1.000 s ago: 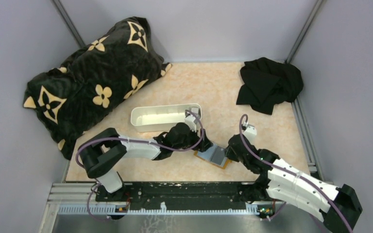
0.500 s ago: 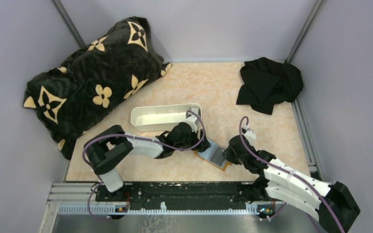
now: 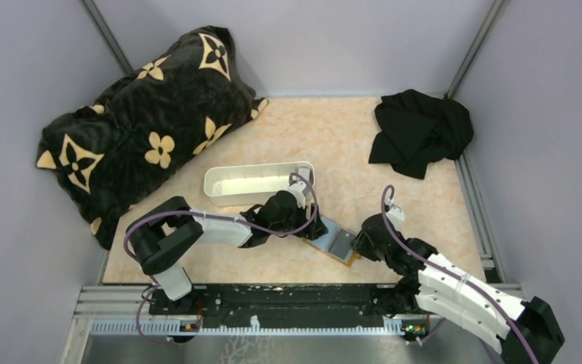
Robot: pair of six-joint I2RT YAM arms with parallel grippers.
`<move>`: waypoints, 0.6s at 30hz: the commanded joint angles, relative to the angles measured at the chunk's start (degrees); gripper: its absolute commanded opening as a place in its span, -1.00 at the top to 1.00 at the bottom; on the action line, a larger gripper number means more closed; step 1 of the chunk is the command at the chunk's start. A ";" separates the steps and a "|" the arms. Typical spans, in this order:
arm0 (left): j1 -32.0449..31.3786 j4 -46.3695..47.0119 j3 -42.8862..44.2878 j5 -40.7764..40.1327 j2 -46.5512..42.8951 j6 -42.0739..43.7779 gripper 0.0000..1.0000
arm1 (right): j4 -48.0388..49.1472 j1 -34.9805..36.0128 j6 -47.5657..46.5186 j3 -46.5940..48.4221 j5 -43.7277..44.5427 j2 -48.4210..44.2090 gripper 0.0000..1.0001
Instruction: Take the credit cards out of the card holder
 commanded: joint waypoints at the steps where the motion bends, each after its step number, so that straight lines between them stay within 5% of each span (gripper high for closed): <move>1: 0.72 -2.90 -1.84 3.04 -2.00 -1.25 -0.55 | 4.68 -0.46 0.74 -1.23 -0.64 4.03 0.39; 7: 0.90 -2.51 -2.12 6.78 -4.23 -2.04 -0.39 | 9.83 -3.24 -2.13 -0.53 -2.19 9.63 0.45; 14: 0.90 -0.10 -6.53 9.32 -6.81 -5.93 0.32 | 14.56 -12.22 -10.56 1.80 -6.74 13.97 0.49; 18: 0.90 -0.90 -8.50 7.69 -9.10 -6.83 0.35 | 15.33 -14.07 -13.70 3.90 -7.73 16.23 0.48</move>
